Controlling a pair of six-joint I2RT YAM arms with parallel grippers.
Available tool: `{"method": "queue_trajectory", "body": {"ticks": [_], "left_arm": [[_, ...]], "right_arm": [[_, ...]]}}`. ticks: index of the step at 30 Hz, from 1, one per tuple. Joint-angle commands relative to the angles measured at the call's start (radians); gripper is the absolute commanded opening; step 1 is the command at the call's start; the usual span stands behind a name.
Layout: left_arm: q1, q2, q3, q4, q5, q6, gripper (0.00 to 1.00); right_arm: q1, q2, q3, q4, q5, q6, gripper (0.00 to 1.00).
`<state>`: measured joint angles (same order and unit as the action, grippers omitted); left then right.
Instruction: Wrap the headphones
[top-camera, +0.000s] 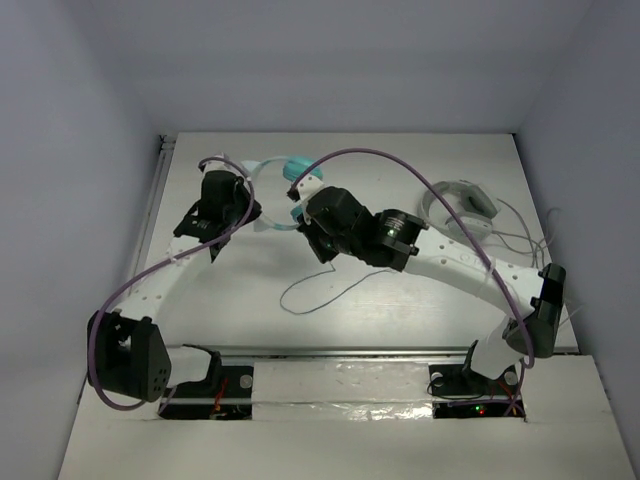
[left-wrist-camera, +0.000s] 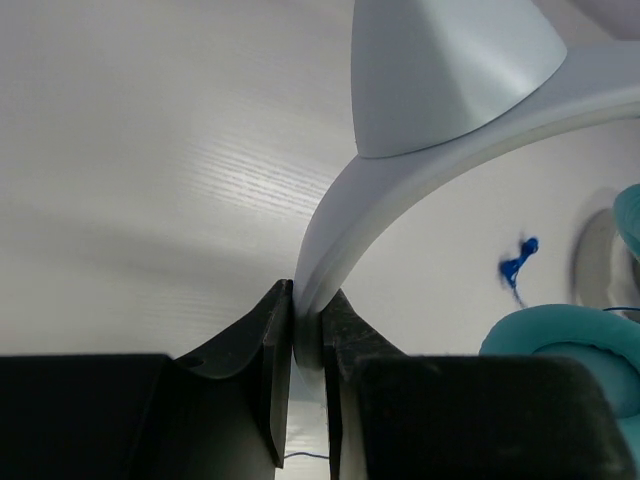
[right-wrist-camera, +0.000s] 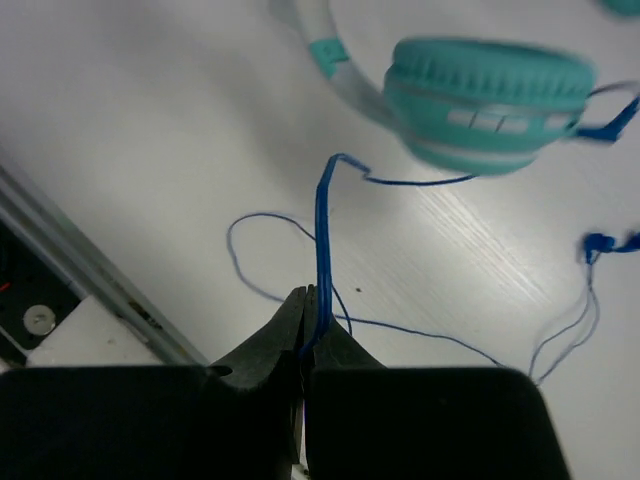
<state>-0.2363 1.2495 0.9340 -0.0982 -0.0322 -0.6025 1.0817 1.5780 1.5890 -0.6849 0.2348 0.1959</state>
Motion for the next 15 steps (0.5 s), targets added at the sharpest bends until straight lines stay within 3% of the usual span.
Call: {"method": "queue_trajectory", "body": {"ticks": [1, 8, 15], "left_arm": [[-0.059, 0.01, 0.08, -0.015, -0.012, 0.105, 0.0], [-0.101, 0.001, 0.092, -0.015, 0.011, 0.153, 0.0], [-0.11, -0.001, 0.12, -0.075, 0.136, 0.217, 0.0]], "right_arm": [[0.004, 0.048, 0.084, -0.124, 0.121, -0.093, 0.0], [0.015, 0.135, 0.227, -0.243, -0.009, -0.185, 0.0], [0.015, 0.111, 0.235, -0.193, 0.129, -0.219, 0.0]]}}
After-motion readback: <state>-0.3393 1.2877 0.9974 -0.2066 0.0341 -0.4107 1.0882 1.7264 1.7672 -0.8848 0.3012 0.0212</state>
